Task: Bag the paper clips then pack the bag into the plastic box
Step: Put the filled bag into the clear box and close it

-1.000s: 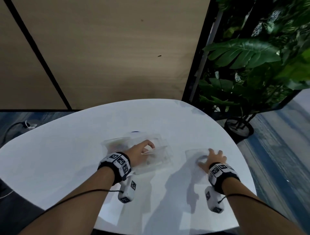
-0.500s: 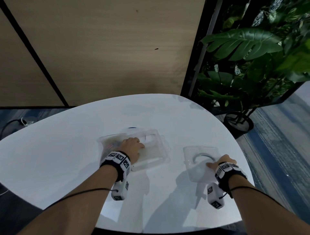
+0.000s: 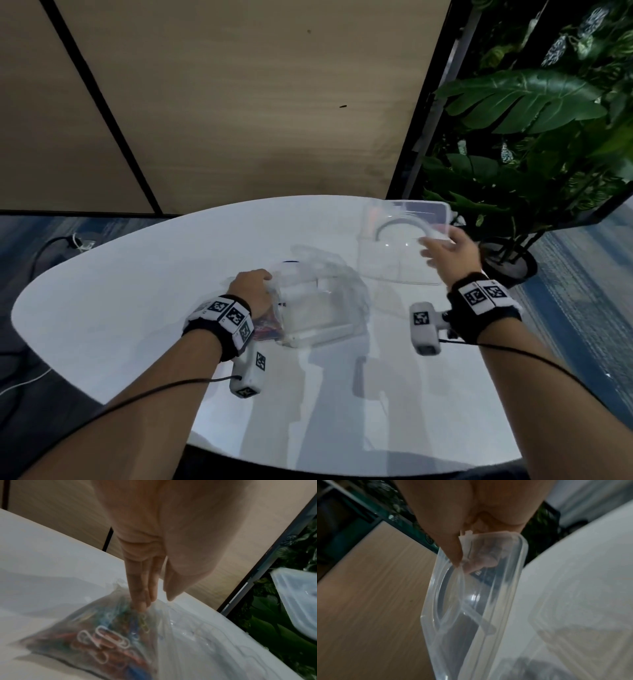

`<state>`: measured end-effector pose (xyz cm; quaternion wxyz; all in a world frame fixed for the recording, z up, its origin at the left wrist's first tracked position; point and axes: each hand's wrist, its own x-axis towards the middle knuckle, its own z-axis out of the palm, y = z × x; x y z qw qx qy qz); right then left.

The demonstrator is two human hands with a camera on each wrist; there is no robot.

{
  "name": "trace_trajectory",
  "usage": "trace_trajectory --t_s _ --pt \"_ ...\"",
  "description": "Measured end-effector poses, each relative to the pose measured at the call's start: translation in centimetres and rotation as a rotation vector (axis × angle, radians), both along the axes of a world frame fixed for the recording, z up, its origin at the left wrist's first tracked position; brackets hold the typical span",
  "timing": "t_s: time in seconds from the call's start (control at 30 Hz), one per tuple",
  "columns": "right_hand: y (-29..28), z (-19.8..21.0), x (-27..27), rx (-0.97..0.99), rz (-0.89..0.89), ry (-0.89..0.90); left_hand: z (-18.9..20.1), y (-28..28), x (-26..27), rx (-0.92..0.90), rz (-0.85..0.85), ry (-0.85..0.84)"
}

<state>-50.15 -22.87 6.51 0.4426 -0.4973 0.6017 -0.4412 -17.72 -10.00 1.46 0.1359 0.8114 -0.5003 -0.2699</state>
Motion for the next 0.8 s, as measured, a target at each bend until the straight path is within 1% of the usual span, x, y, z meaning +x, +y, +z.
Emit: trace_trajectory --t_s 0.03,0.07,0.13,0.23,0.3,0.4,0.47,0.6,0.63,0.73,0.77,0.8 --pt "0.2 -0.2 1.9 0.040 0.074 -0.084 -0.1 0.3 0.0 0.019 -0.004 -0.015" --pt "0.4 -0.8 3.6 0.088 0.130 -0.122 -0.3 0.5 0.0 0.027 -0.009 -0.023" --pt "1.0 -2.3 7.0 0.196 0.254 -0.067 -0.6 0.8 -0.2 0.043 -0.024 -0.010" --pt "1.4 -5.2 10.3 0.298 0.405 0.144 -0.6 1.2 -0.5 0.050 -0.024 0.034" --pt "1.3 -7.0 11.2 0.338 0.426 0.280 -0.8 1.2 -0.5 0.038 -0.015 0.049" --pt "1.0 -8.7 11.7 0.317 0.444 0.582 -1.4 1.0 -0.7 0.058 -0.018 0.129" --pt "1.0 -9.1 11.9 0.271 0.438 0.695 -1.7 0.8 -0.9 0.069 -0.029 0.141" --pt "1.6 -8.7 12.3 0.198 0.497 1.034 -1.8 0.6 -1.5 0.090 -0.019 0.073" --pt "1.8 -8.6 12.4 0.214 0.503 1.100 -2.0 0.5 -1.6 0.087 -0.008 0.067" --pt "2.9 -8.7 12.6 0.223 0.509 1.312 -2.6 0.5 -2.2 0.102 0.032 0.131" --pt "3.1 -8.9 12.5 0.245 0.501 1.367 -2.7 0.5 -2.4 0.103 0.035 0.145" --pt "3.3 -8.9 12.5 0.271 0.507 1.373 -2.8 0.5 -2.5 0.105 0.039 0.162"
